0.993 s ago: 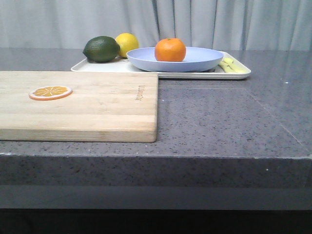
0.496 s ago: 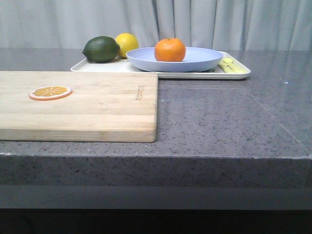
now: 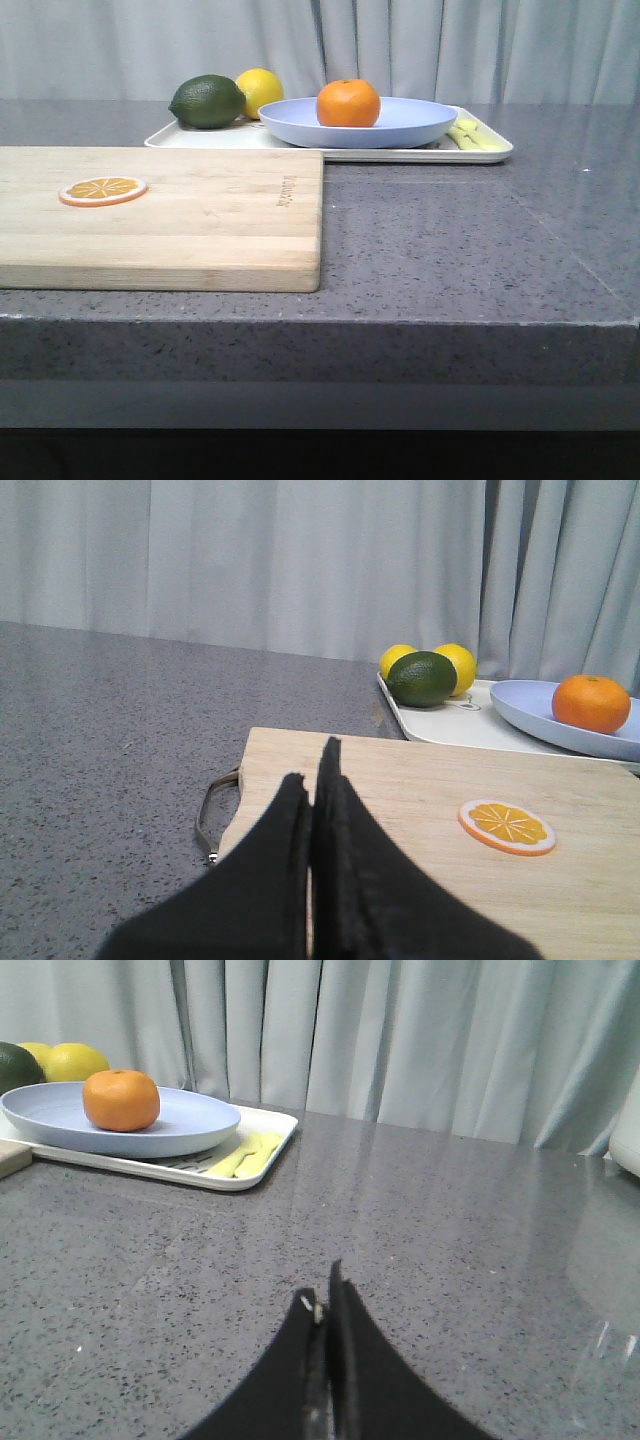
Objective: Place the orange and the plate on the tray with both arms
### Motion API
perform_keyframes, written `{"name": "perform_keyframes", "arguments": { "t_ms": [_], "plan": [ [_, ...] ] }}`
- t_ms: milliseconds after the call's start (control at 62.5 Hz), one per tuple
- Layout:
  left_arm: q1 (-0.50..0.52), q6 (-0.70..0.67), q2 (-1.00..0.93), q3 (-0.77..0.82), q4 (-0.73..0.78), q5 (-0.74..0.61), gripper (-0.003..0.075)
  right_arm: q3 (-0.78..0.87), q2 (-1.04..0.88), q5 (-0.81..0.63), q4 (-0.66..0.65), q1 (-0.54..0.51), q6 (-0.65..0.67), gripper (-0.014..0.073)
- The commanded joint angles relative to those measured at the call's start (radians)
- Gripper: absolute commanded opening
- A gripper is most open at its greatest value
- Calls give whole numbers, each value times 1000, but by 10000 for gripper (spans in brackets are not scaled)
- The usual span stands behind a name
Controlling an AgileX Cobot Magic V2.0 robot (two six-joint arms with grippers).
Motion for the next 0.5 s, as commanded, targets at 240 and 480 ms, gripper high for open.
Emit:
{"name": "perform_keyframes", "arguments": {
  "t_ms": [240, 480],
  "plan": [
    [2, -1, -18, 27, -9, -74, -20, -26, -19, -106, -16, -3, 40, -67],
    [2, -1, -18, 27, -9, -74, -20, -26, -19, -125, -15, -3, 146, -67]
  ]
}}
